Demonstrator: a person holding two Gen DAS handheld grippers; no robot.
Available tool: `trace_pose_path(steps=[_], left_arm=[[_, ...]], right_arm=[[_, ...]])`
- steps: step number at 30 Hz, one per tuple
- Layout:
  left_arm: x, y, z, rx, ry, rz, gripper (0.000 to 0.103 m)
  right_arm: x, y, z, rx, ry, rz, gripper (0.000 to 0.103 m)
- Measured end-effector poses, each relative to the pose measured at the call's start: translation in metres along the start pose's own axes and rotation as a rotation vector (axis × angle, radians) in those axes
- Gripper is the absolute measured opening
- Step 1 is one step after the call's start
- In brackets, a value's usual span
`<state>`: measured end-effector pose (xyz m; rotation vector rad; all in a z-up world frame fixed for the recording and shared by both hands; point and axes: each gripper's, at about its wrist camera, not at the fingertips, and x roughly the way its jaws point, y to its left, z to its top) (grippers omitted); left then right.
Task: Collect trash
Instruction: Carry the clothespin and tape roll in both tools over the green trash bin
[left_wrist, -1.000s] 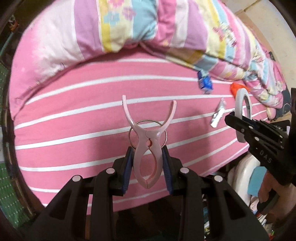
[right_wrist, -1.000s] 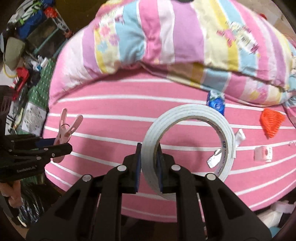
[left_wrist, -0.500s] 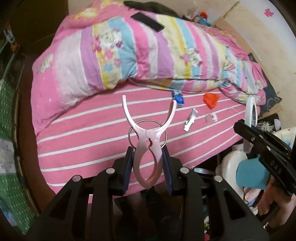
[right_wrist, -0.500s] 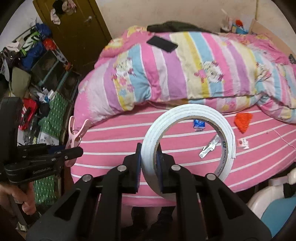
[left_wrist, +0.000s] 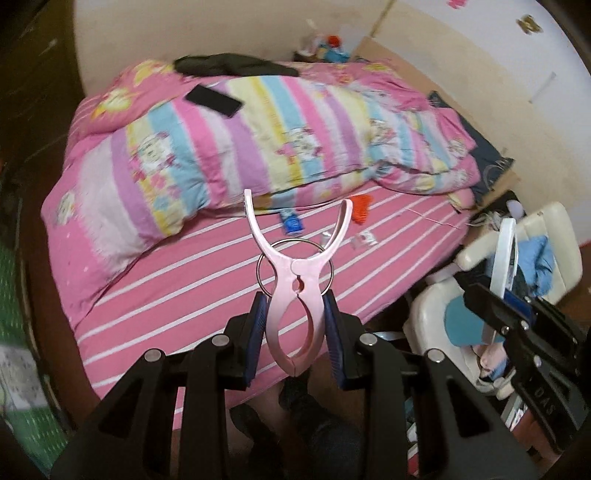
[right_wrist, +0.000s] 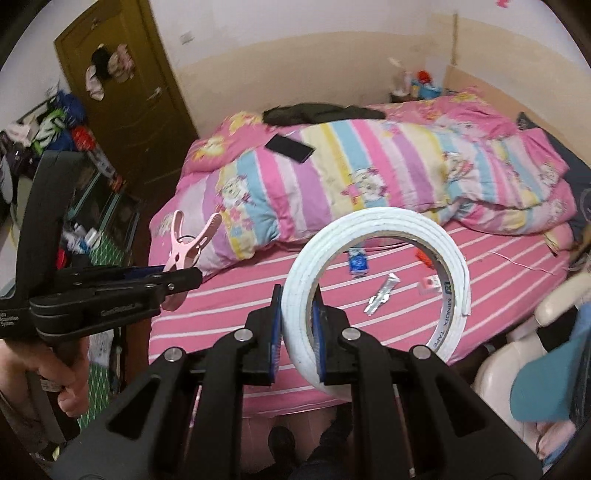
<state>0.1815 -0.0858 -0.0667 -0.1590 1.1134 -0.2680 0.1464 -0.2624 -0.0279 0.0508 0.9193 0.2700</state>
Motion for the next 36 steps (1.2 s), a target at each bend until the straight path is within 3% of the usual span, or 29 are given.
trace_pose_path(steps=[20, 36], left_arm=[[0.009, -0.186, 0.007, 0.316, -0.006, -0.123, 0.030], [0.065, -0.390, 0.008, 0.501, 0.056, -0.205, 0.030]], right_arm=[[-0.094, -0.129, -0.045, 0.221, -0.120, -0.178, 0.015], [-0.158, -0.310, -0.085, 0.383, -0.133, -0.292, 0.015]])
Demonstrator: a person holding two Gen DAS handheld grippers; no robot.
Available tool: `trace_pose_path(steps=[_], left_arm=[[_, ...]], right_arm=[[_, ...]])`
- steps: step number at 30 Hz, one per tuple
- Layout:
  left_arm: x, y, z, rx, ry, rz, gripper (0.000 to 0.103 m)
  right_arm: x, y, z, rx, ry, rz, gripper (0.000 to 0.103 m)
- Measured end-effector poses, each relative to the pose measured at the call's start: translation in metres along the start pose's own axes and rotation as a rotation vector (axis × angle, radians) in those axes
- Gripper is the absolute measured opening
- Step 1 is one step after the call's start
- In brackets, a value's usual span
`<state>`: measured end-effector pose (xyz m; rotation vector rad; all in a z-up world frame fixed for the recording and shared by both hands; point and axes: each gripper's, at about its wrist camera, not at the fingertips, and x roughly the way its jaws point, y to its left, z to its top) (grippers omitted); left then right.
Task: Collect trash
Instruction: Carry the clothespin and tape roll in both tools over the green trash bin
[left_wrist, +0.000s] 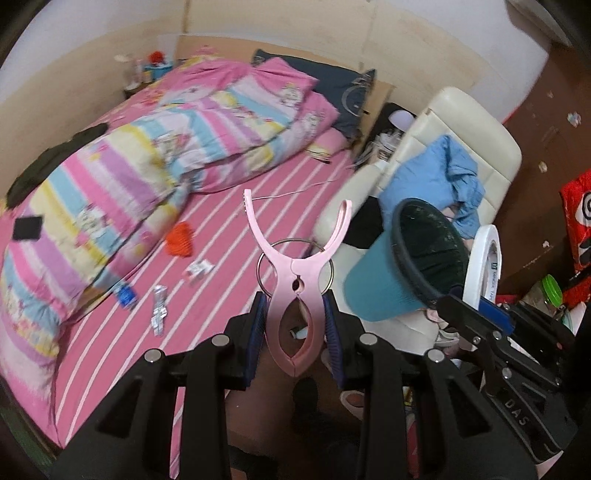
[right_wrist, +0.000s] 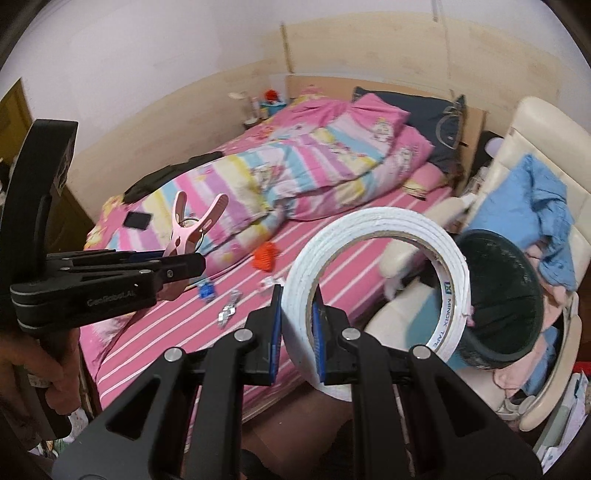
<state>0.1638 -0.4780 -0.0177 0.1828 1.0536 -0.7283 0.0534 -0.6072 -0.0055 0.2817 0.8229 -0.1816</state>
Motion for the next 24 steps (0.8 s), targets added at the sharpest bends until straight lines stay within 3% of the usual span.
trace_pose_path(steps=[12, 24], left_arm=[[0.093, -0.120, 0.057, 0.140, 0.100, -0.080, 0.030], [0.166, -0.199, 0.083, 0.204, 0.191, -0.141, 0.030]], right_arm=[[0.022, -0.145, 0.003, 0.154, 0.038, -0.081, 0.015], [0.062, -0.250, -0.003, 0.247, 0.120, -0.124, 0.015]])
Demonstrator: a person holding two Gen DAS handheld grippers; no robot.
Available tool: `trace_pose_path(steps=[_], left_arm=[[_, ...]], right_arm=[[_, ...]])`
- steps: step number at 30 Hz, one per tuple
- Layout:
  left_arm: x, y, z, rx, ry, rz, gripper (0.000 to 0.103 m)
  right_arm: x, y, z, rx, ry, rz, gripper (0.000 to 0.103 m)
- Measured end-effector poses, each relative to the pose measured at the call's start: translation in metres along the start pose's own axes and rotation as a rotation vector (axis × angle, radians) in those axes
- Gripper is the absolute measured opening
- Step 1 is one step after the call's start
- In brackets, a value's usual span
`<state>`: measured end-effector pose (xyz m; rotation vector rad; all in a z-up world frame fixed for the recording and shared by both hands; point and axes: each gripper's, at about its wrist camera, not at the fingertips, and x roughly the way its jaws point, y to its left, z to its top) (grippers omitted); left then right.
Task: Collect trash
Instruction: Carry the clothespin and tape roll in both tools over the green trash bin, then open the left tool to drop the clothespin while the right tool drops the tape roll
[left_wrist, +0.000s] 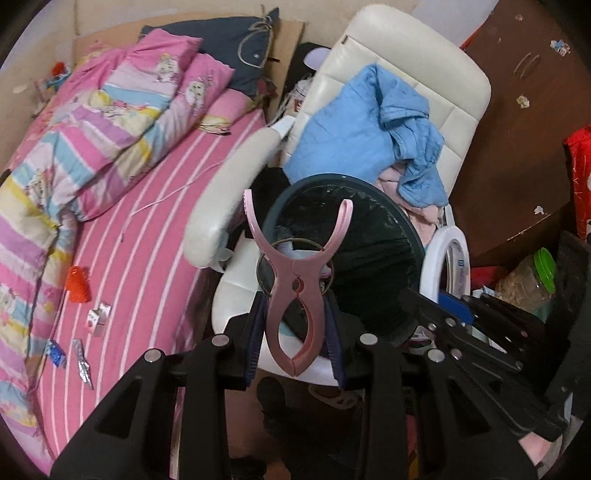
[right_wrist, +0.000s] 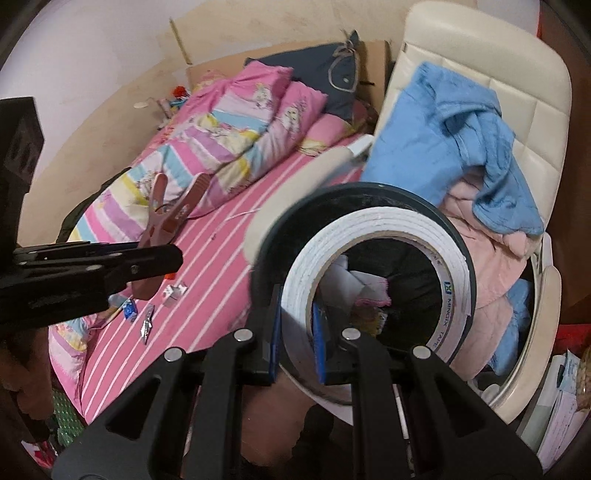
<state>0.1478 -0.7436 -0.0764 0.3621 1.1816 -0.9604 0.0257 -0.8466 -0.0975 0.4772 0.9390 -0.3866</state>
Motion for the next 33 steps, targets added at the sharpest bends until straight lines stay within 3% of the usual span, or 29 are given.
trace_pose_path(steps=[16, 19, 21, 23, 33], left_arm=[[0.060, -0.044, 0.043, 0.085, 0.078, -0.021, 0.030], [0.067, -0.050, 0.047, 0.099, 0.088, -0.021, 0.030], [0.071, -0.053, 0.049, 0.105, 0.093, -0.022, 0.030], [0.076, -0.056, 0.052, 0.112, 0.099, -0.020, 0.030], [0.093, -0.073, 0.057, 0.163, 0.118, -0.014, 0.030]], right_arm=[[0.047, -0.044, 0.019, 0.037, 0.078, -0.017, 0.015], [0.050, -0.050, 0.018, 0.045, 0.086, -0.024, 0.022], [0.050, -0.055, 0.017, 0.058, 0.087, -0.023, 0.044], [0.047, -0.060, 0.014, 0.067, 0.077, -0.045, 0.053], [0.034, -0.081, 0.006, 0.127, 0.050, -0.096, 0.065]])
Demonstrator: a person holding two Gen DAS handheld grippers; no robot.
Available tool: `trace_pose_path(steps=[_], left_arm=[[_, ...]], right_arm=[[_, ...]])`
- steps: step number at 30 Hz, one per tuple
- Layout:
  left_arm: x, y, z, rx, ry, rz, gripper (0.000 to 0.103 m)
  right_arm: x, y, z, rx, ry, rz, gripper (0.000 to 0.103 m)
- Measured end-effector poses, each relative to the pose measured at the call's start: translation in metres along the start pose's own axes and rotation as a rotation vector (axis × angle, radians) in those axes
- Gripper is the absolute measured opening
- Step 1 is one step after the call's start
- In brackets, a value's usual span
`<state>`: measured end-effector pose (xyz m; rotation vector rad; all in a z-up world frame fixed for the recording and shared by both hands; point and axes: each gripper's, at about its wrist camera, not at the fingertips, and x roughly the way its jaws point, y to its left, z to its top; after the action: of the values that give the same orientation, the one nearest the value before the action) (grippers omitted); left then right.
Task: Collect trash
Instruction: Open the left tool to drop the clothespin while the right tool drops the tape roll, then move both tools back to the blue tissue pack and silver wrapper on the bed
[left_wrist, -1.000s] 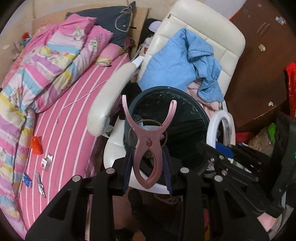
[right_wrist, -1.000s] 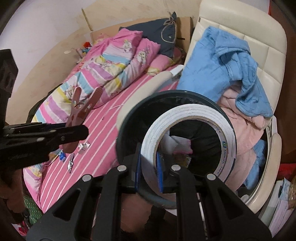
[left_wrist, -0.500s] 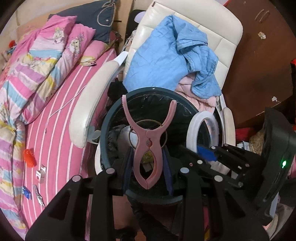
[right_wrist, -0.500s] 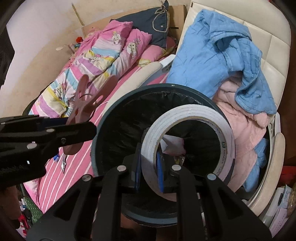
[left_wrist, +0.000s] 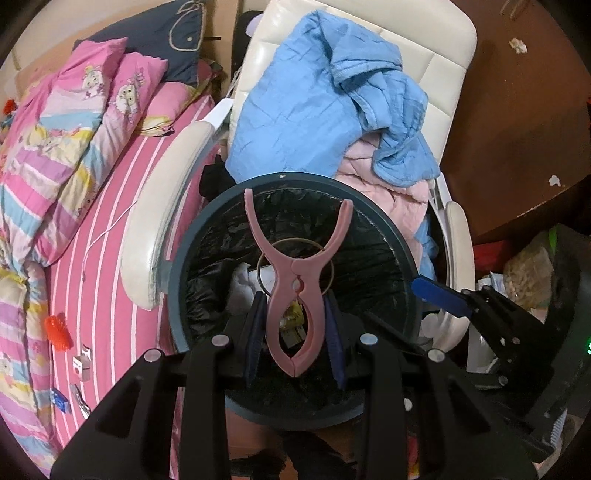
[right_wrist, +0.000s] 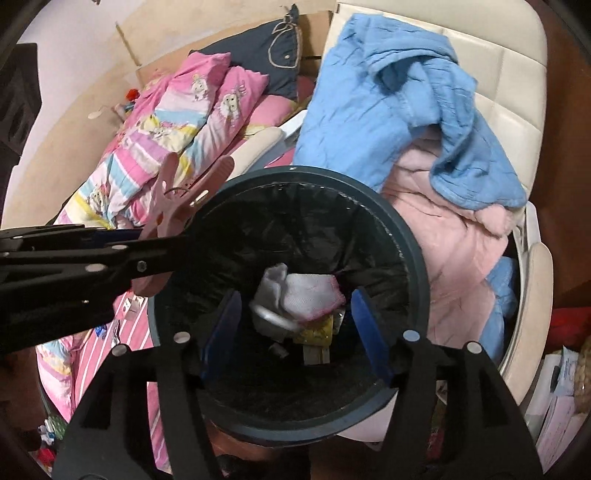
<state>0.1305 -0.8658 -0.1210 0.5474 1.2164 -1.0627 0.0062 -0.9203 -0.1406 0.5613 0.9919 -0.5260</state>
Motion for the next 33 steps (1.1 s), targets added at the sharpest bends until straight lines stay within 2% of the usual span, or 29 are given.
trace_pose_path(steps=[7, 9, 18, 27, 33], left_arm=[[0.008, -0.011, 0.003, 0.022, 0.007, 0.009, 0.033], [0.009, -0.014, 0.004, 0.028, 0.004, 0.009, 0.044], [0.006, -0.024, 0.007, 0.049, -0.018, 0.038, 0.067], [-0.034, -0.025, 0.010, 0.009, -0.096, 0.077, 0.085], [-0.070, -0.020, 0.011, -0.022, -0.148, 0.123, 0.089]], right_arm=[[-0.012, -0.009, -0.004, 0.021, -0.030, -0.029, 0.075], [-0.016, -0.014, -0.004, 0.031, -0.039, -0.034, 0.076], [-0.029, -0.029, -0.008, 0.070, -0.067, -0.058, 0.078], [-0.053, -0.027, 0.001, 0.095, -0.133, -0.037, 0.080], [-0.075, -0.009, 0.012, 0.084, -0.192, -0.008, 0.082]])
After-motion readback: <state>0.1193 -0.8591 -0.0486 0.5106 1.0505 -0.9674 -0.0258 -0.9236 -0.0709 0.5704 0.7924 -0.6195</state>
